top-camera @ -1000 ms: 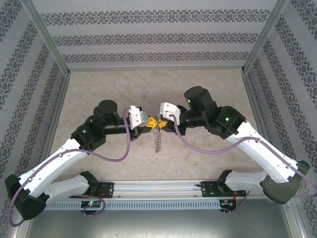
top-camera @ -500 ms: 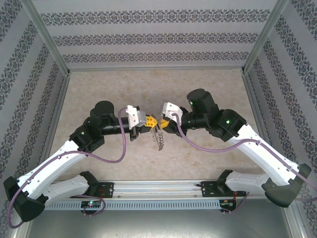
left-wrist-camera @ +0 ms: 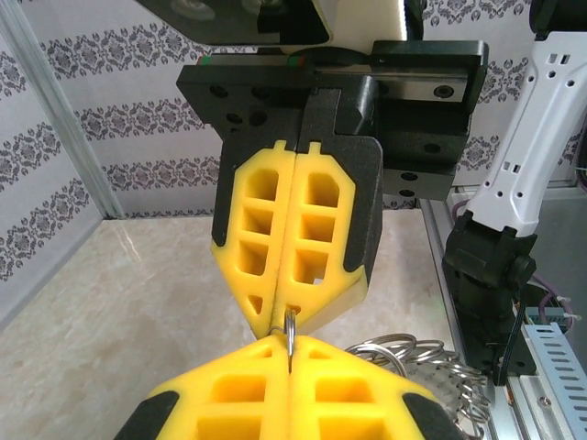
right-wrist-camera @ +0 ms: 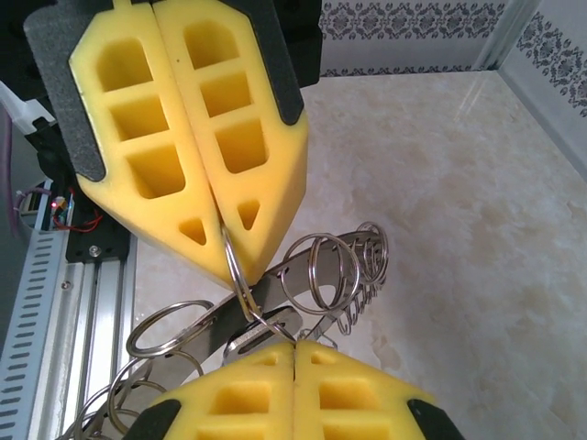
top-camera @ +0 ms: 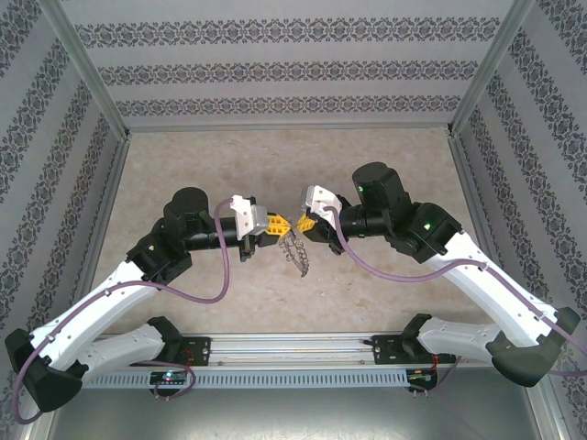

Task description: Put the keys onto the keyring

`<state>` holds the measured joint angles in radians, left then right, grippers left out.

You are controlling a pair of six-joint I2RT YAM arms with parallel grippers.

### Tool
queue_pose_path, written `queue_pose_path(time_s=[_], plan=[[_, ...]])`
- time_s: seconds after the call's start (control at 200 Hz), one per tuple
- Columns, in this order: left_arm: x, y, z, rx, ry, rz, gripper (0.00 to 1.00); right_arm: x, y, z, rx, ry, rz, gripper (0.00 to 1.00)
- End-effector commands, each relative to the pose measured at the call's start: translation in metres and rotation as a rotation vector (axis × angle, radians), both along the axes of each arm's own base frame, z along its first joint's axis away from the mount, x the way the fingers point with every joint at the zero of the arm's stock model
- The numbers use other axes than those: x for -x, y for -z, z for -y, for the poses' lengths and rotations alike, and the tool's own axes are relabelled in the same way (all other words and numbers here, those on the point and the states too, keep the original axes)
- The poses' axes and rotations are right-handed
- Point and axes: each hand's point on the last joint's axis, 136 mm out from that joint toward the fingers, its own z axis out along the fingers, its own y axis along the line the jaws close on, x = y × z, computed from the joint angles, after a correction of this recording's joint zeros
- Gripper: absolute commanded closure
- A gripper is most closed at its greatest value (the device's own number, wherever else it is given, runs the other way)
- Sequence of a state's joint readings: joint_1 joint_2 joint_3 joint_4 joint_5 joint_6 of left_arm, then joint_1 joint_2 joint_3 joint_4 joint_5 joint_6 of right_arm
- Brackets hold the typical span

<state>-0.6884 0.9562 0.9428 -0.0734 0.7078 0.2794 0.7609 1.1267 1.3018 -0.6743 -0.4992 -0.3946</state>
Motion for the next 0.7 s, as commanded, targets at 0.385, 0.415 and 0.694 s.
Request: queue_pose_path(time_s=[0.385,0.415,0.694], plan=[[0.014,-0.019,0.001,0.068,0.055,0.049,1.0,0.006,-0.005,-0.015,-0.045,-0.085,-0.031,1.0],[0.014,-0.019,0.002,0.068,0.054,0.05,1.0,0.005,-0.006,-0.015,-0.046,-0.087,-0.031,1.0],[0.013,-0.022,0.0,0.089,0.057,0.057,1.0,0.008,-0.003,-0.019,-0.052,-0.105,-0.053,1.0]])
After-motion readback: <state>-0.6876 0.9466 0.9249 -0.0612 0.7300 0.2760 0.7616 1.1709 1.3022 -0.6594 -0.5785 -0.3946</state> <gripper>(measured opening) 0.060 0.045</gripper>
